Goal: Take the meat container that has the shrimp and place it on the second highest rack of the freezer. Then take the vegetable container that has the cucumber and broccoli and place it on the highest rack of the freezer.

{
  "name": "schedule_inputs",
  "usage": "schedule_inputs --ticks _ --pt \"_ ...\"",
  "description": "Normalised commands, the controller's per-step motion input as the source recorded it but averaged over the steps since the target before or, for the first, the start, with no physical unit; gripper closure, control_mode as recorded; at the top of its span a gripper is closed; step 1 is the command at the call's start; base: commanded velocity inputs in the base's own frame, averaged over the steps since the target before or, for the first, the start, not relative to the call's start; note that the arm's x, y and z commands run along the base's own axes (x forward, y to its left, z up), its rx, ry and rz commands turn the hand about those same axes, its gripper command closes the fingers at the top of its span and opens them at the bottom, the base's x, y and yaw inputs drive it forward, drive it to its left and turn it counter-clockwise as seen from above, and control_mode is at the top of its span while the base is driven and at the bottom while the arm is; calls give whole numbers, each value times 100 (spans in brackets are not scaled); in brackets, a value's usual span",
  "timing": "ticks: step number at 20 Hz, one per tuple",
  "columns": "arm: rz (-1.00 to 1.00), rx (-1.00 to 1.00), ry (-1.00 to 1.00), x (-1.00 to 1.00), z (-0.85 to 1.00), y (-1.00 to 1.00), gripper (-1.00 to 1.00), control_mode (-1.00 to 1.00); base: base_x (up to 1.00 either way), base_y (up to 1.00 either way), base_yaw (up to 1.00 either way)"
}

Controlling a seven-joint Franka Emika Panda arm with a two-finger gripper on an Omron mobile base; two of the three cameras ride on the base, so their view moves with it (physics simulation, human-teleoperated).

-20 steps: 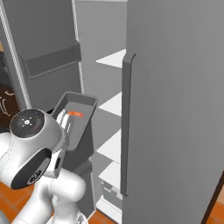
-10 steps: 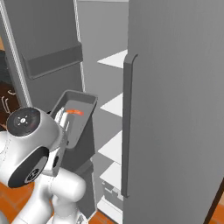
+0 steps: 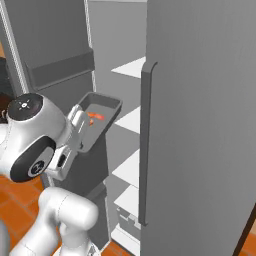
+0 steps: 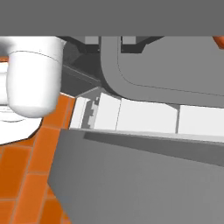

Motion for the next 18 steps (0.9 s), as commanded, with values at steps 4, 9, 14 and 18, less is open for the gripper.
schedule_inputs --ticks 4,9,14,18 --pt "-8 0 12 94 -8 -2 100 -100 0 0 0" --pt "-9 0 1 73 -1 -21 100 -100 0 0 0" --pt "-3 0 3 79 -14 -22 100 -100 0 0 0" --pt "0 0 -1 43 -54 -14 100 -100 0 0 0"
